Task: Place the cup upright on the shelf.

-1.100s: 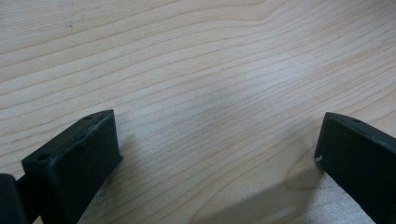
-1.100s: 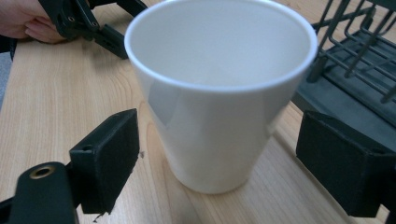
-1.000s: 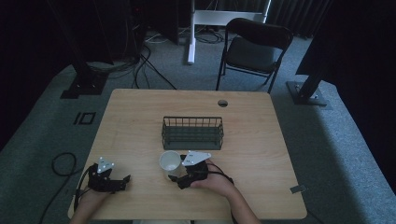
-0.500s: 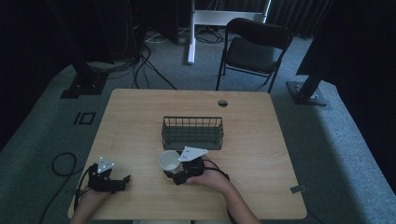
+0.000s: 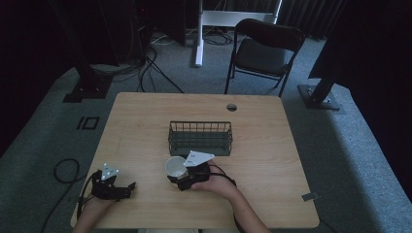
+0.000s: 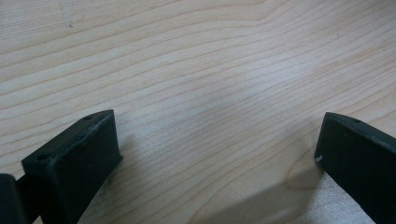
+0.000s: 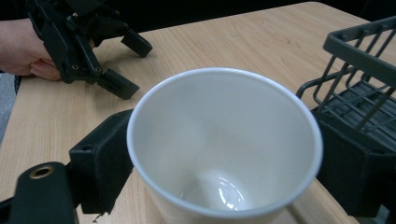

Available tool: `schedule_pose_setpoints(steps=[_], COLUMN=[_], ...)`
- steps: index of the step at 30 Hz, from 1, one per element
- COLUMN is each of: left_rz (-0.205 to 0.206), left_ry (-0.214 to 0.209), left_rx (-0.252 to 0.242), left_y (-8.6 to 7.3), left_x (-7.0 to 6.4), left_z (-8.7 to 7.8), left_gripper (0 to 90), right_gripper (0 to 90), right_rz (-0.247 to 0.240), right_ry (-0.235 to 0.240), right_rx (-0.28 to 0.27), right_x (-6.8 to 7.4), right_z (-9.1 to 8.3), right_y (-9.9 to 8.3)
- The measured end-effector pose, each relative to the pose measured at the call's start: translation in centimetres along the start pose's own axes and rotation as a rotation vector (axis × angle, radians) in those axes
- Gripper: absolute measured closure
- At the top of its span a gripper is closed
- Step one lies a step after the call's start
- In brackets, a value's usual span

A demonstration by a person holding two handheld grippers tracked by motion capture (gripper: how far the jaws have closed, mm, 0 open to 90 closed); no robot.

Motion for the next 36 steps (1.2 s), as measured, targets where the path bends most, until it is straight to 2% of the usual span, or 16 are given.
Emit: schedule_pose_setpoints(steps=[7,9,16,24,32,36], left_rz=[-0.001,0.0,0.0,0.0,0.001,0.002], left_ry=[0.0,0.0,0.0,0.0,-0.001,0.0], left_rx=[-0.001,0.0,0.0,-0.001,0.0,0.001], left_y=[0.0,0.0,0.0,0.0,0.0,0.0], left_x=[0.0,0.0,0.0,0.0,0.0,0.0], left_z=[0.0,0.0,0.0,0.0,0.0,0.0], left_gripper=[0.1,0.1,0.1,0.1,0.1,0.1], right_gripper=[14.3,18.4,19.0,19.0,19.0,19.0], right_rz=[0.0,-0.003,-0.013,-0.021,-0.023,-0.022], right_ry=[0.002,-0.004,-0.01,0.0,-0.002,-0.02], right_rx=[-0.013,-0.016,-0.01,-0.015,-0.059,-0.081], right_x=[0.2,0.2,0.3,0.5,0.3,0.0], right_z=[0.3,0.3,0.5,1.0,1.4,1.5], right_y=[0.1,0.3,0.7,2.6,5.0,6.3])
Point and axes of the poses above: each handheld gripper's, and its own axes: z roughly forward along the jaws, y roughly out of its top, x roughly to its left, the point moved 1 cm from there along z, roughly forward along the jaws, and after that the axes turned 11 degrees about -x, right-handed, at the moved point
